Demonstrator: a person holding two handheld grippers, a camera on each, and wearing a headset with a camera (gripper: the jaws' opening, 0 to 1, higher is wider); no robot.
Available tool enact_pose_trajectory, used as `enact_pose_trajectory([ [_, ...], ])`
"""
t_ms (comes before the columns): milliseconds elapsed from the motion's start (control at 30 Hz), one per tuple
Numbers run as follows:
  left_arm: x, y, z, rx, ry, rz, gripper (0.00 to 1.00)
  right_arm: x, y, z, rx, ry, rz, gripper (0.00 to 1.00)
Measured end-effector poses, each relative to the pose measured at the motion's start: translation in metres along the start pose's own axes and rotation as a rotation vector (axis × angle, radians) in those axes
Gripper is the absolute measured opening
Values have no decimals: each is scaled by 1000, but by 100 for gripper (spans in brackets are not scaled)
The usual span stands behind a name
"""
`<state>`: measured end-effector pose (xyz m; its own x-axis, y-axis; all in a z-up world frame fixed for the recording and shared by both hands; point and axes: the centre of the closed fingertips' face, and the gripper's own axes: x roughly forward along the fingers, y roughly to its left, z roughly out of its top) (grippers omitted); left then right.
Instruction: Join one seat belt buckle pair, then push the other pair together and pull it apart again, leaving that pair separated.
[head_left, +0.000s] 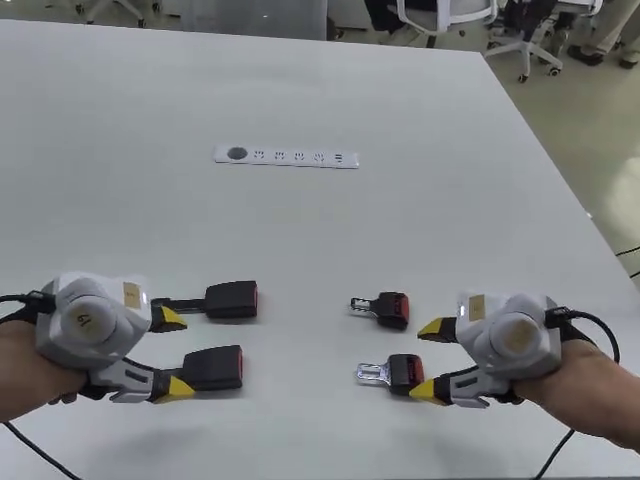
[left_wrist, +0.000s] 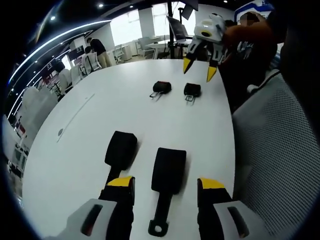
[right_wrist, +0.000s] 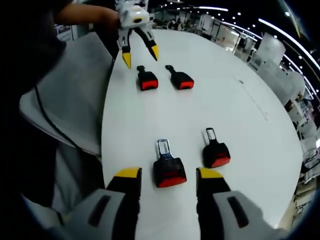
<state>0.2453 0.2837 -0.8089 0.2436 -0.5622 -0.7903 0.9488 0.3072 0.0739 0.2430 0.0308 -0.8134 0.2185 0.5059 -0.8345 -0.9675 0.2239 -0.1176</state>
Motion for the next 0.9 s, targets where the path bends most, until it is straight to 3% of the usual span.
enact_pose_trajectory([
  [200, 12, 1, -11, 12, 49, -21, 49, 13, 1, -6, -23, 35, 50, 42],
  [467, 22, -2, -13, 45, 81, -53, 45, 28, 4, -22, -33, 89, 93, 40],
  [900, 38, 3, -21, 103, 135, -106, 33, 37, -1, -32, -28, 118, 112, 36],
])
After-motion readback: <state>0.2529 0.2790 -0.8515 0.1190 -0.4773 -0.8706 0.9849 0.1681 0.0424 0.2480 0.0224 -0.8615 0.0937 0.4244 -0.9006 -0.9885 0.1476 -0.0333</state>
